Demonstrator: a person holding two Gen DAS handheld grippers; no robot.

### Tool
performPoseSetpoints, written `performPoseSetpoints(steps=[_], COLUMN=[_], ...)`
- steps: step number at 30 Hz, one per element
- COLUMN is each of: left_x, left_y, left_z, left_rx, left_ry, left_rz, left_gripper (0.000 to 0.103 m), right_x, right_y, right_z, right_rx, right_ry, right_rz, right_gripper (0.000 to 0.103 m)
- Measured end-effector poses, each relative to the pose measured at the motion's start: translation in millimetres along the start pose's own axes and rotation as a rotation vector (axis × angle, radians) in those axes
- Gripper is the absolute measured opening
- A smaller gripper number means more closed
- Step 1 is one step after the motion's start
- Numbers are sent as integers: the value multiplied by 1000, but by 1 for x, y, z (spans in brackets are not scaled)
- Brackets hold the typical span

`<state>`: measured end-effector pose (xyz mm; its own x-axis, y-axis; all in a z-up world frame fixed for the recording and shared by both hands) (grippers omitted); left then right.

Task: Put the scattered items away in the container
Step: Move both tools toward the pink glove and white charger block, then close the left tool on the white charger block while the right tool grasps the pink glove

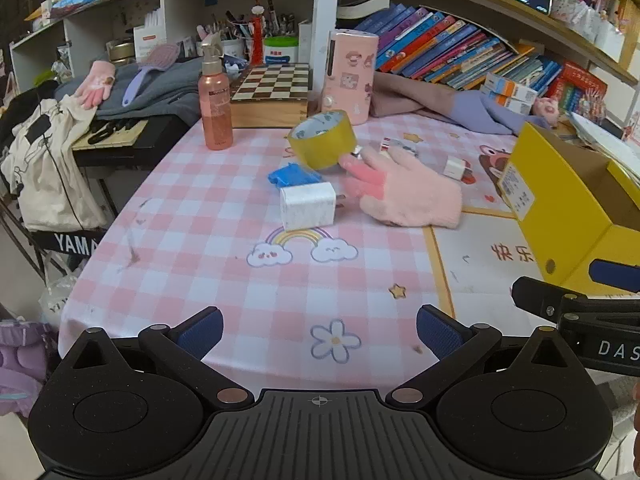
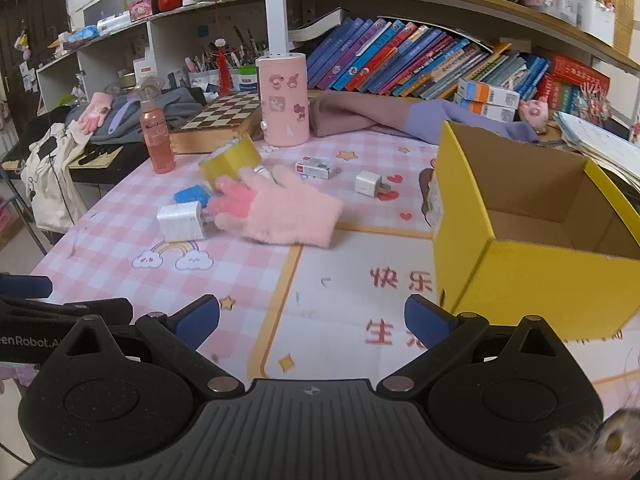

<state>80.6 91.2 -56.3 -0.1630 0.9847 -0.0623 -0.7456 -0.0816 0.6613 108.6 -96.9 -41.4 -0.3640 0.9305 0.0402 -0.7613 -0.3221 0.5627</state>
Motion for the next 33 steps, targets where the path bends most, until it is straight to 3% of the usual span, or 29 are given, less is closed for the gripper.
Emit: performPoseSetpoints(steps=[33], left_x=[9], left_y=[-89], left_z=[40], left_rx=[66], left_ry=[11], left_rz=[87], left_gripper=[103], right_x=[-5], right_y=[-127], right_z=[51], right_rx=[109], right_ry=[18], right_rz=[65], right_gripper=[101])
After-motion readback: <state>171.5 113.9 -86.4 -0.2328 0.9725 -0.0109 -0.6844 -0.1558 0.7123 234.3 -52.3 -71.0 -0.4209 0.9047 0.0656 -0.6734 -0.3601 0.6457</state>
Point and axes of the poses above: each gripper's, at about its wrist camera, not at the fingertips, and y roughly against the way its jaws point, x to its left, z to its top, the point moved 5 cm from there along -y, roughly the way its jaws point, and after that the axes turned 6 degrees about -x, right-handed, at the moved point
